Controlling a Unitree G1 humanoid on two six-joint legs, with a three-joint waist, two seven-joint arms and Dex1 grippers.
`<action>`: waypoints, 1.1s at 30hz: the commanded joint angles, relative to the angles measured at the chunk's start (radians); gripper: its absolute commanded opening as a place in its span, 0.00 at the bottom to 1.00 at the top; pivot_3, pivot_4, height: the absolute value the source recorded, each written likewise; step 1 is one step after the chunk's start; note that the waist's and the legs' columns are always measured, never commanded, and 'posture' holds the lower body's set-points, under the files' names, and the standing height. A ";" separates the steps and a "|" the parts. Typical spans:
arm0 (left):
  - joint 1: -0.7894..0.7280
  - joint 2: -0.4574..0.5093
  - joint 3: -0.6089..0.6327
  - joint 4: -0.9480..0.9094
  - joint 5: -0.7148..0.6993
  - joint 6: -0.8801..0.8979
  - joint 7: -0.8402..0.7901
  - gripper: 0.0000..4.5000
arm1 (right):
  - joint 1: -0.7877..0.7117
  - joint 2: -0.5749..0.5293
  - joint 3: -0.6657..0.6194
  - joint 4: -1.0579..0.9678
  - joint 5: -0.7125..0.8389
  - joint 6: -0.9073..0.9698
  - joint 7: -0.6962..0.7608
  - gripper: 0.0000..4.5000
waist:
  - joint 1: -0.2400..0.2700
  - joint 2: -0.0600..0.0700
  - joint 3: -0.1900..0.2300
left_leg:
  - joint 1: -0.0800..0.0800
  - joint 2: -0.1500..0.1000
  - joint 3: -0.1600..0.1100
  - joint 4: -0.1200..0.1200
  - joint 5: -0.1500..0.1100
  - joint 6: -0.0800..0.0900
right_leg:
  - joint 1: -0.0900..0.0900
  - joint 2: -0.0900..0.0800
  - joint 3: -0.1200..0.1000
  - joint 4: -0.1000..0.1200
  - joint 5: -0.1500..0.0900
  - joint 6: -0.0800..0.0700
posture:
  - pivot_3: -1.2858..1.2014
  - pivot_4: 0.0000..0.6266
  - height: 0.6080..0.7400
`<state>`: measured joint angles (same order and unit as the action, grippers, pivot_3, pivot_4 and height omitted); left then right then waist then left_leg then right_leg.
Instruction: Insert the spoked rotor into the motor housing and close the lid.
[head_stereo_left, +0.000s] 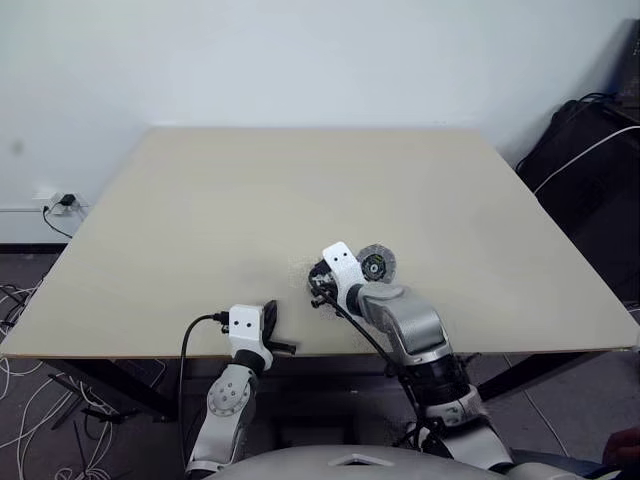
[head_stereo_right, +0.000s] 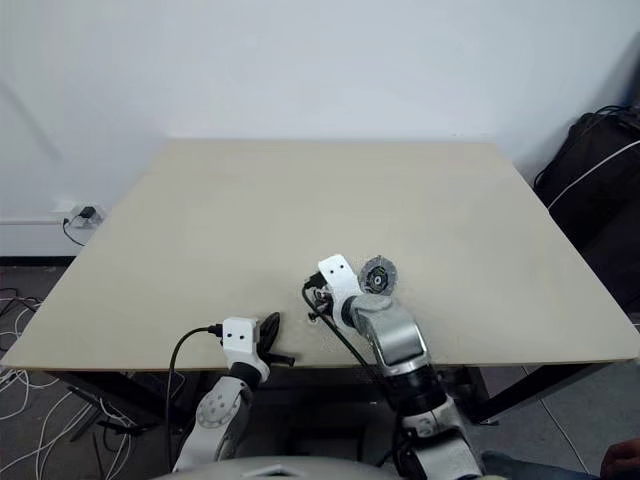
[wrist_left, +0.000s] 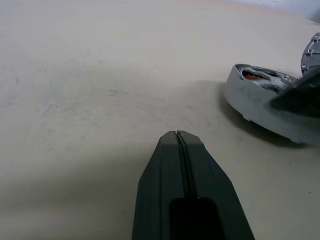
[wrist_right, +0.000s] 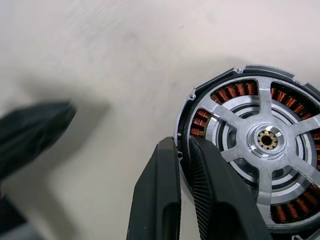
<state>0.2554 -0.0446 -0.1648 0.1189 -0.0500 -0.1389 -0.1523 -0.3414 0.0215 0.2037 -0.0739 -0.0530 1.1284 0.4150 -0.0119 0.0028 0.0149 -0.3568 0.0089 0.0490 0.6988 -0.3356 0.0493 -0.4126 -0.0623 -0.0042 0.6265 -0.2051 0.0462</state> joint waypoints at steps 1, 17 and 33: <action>-0.004 -0.005 0.002 -0.014 0.000 -0.015 0.003 0.00 | -0.039 0.020 -0.057 0.025 0.012 0.008 -0.078 0.02 | -0.001 0.000 0.000 | 0.000 0.000 0.000 0.000 0.000 0.000 | 0.000 0.000 0.000 0.000 0.000 0.000 | 0.52 0.00 1.00; -0.001 0.002 0.002 -0.021 0.000 -0.008 -0.001 0.00 | -0.110 0.125 -0.079 0.018 0.202 -0.001 -0.071 0.57 | -0.018 0.002 0.000 | -0.001 0.001 0.000 0.000 0.000 0.000 | -0.001 0.001 0.000 0.000 0.001 0.002 | 0.52 0.00 1.00; 0.005 0.010 -0.005 -0.031 0.000 0.007 -0.009 0.00 | -0.101 0.005 -0.130 -0.155 0.141 -0.442 -0.210 0.01 | -0.017 0.001 0.000 | -0.001 0.000 0.000 0.000 0.000 0.000 | -0.001 0.001 0.000 0.000 0.001 0.002 | 0.52 0.00 1.00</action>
<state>0.2668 -0.0354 -0.1648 0.1188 -0.0499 -0.1325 -0.1550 -0.4322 0.0409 0.0995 -0.1747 0.1193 0.7459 0.2439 -0.0293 0.0043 0.0150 -0.3579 0.0092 0.0487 0.6983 -0.3356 0.0493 -0.4138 -0.0618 -0.0041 0.6259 -0.2043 0.0478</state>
